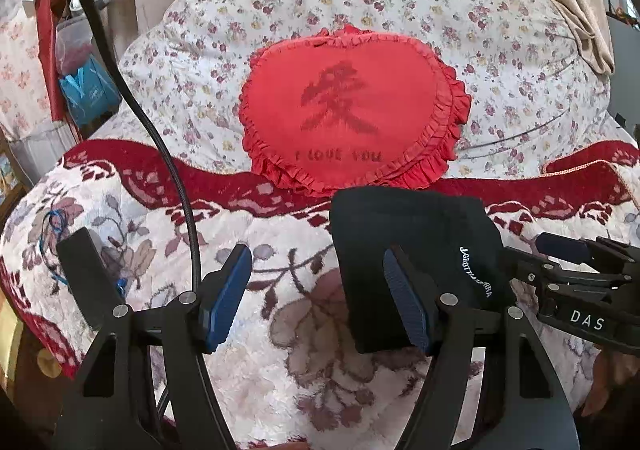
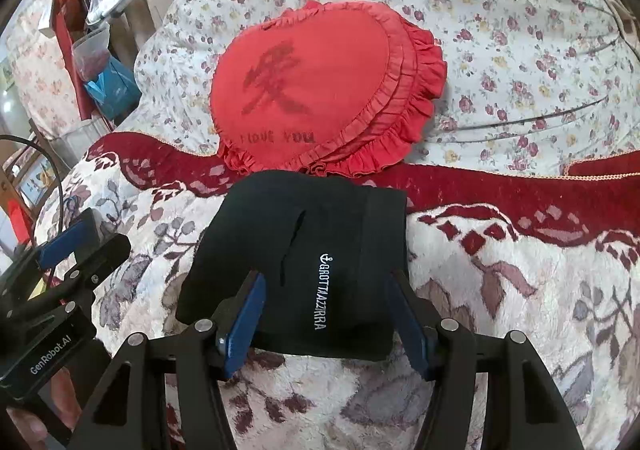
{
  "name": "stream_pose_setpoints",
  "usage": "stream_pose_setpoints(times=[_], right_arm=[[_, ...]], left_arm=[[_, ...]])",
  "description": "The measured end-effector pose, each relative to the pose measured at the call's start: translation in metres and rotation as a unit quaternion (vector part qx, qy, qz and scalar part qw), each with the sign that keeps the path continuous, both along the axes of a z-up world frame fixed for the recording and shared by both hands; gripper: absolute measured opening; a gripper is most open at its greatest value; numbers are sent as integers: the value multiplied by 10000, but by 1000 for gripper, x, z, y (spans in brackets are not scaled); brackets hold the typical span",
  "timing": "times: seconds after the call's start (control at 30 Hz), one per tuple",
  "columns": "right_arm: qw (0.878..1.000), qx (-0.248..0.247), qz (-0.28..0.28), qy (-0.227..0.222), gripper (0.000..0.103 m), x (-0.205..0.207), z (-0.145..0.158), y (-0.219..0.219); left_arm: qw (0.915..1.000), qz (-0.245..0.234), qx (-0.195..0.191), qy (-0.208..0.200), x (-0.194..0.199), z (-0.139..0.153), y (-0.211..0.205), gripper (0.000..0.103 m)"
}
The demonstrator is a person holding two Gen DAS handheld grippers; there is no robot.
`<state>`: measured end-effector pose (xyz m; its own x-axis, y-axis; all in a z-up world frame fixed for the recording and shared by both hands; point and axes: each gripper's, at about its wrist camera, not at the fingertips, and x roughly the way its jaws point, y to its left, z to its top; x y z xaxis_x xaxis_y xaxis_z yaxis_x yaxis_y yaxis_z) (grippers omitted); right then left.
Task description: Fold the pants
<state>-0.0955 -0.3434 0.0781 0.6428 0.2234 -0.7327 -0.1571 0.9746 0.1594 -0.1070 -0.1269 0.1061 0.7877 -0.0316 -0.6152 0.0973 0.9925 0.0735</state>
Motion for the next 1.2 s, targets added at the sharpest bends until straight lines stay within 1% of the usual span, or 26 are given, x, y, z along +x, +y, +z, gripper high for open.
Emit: stream_pose_setpoints(times=[0.13,0.27,0.4,0.53,1.0,1.2], right_arm=[[10000,10,11,69,61,2,-4,-1],[9999,27,9,105,61,4,-6,-1],[9999,-9,66,116,61,5,-7,1],[9999,-23,91,142,61,8,-8,1],[9995,-78,167,261,61,12,-15,5],[9995,-37,111,288,61,14,-17,1]], left_arm=[[9997,150,162,39,3,-2,0,69],[9998,116,147,72,3,-3,0,69],[9996,122,250,77,4,-4,-4,69],[9998,37,129,161,6,-4,-4,69],[9998,-28,77,173,10,-6,-8,69],[9998,-43,61,202,11,-7,-10,69]])
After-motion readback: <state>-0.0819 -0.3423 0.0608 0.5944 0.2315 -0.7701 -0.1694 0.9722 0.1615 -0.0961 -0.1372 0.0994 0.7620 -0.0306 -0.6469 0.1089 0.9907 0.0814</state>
